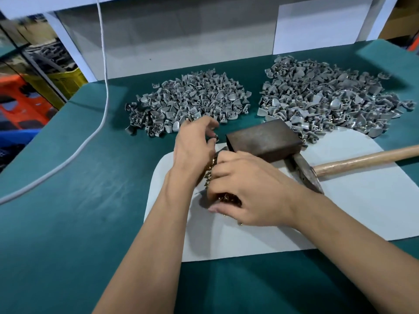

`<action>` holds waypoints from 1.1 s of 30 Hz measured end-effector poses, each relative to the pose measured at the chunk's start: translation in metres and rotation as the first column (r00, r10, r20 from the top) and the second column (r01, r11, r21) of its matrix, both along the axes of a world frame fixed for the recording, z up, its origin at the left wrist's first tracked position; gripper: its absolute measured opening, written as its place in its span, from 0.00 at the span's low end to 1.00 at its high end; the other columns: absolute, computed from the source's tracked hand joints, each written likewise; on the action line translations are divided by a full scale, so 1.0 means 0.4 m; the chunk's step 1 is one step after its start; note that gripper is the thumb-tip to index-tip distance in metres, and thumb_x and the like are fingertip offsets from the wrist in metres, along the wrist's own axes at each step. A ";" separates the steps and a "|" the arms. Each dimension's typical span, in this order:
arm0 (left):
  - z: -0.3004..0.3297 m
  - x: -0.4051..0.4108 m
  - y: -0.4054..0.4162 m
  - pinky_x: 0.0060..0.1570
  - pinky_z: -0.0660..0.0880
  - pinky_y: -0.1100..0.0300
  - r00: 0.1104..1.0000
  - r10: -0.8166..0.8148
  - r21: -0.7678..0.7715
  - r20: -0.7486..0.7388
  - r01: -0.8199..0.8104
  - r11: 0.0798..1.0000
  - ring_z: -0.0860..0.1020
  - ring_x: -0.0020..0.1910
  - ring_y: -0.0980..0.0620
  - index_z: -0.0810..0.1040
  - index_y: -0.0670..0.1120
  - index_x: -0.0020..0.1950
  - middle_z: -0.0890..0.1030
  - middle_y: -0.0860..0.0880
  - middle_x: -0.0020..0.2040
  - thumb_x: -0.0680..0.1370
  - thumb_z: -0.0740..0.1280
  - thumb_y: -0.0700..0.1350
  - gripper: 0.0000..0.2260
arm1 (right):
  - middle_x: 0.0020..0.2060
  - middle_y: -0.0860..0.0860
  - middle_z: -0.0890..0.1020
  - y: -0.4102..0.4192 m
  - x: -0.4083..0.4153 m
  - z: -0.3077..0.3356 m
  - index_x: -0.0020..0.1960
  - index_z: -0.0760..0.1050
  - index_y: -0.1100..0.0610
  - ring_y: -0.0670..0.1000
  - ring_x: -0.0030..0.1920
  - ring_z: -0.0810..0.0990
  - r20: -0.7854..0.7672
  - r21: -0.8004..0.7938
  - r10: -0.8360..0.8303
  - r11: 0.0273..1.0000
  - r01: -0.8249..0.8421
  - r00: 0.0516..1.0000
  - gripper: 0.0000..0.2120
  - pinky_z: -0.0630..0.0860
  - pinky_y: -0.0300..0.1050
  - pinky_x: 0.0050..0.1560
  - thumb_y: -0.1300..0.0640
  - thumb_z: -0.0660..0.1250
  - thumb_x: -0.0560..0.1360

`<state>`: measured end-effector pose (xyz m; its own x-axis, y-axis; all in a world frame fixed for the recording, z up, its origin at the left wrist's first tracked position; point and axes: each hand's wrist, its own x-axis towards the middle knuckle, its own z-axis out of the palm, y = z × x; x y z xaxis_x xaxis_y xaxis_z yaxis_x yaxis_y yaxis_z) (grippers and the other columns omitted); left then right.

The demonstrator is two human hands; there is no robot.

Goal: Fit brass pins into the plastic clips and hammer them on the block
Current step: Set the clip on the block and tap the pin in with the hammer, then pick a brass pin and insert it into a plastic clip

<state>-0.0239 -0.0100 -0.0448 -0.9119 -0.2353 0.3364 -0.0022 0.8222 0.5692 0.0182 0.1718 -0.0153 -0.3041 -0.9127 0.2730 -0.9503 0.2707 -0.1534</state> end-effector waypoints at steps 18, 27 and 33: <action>0.010 -0.002 0.001 0.43 0.83 0.48 0.969 0.157 0.367 -0.191 -0.078 0.927 0.84 0.40 0.52 0.80 0.46 0.46 0.84 0.51 0.41 0.77 0.74 0.41 0.04 | 0.48 0.44 0.73 -0.014 0.020 -0.001 0.49 0.73 0.50 0.49 0.53 0.69 -0.060 0.108 -0.076 0.991 0.082 0.995 0.08 0.65 0.45 0.53 0.47 0.59 0.82; 0.035 0.006 0.033 0.33 0.79 0.59 0.959 0.090 0.726 -0.268 0.140 0.673 0.83 0.31 0.48 0.76 0.40 0.43 0.83 0.42 0.34 0.75 0.76 0.36 0.10 | 0.44 0.52 0.79 0.000 -0.003 0.003 0.49 0.76 0.60 0.53 0.46 0.75 0.063 -0.294 -0.086 0.951 0.101 0.994 0.03 0.74 0.48 0.53 0.61 0.69 0.79; 0.054 0.015 0.062 0.41 0.80 0.58 0.957 -0.020 0.854 -0.291 0.269 0.446 0.83 0.36 0.48 0.78 0.40 0.47 0.85 0.39 0.43 0.76 0.73 0.31 0.06 | 0.44 0.52 0.83 0.044 -0.051 0.001 0.48 0.83 0.62 0.51 0.46 0.79 0.117 -0.537 -0.184 0.815 0.218 0.976 0.04 0.77 0.46 0.51 0.61 0.74 0.77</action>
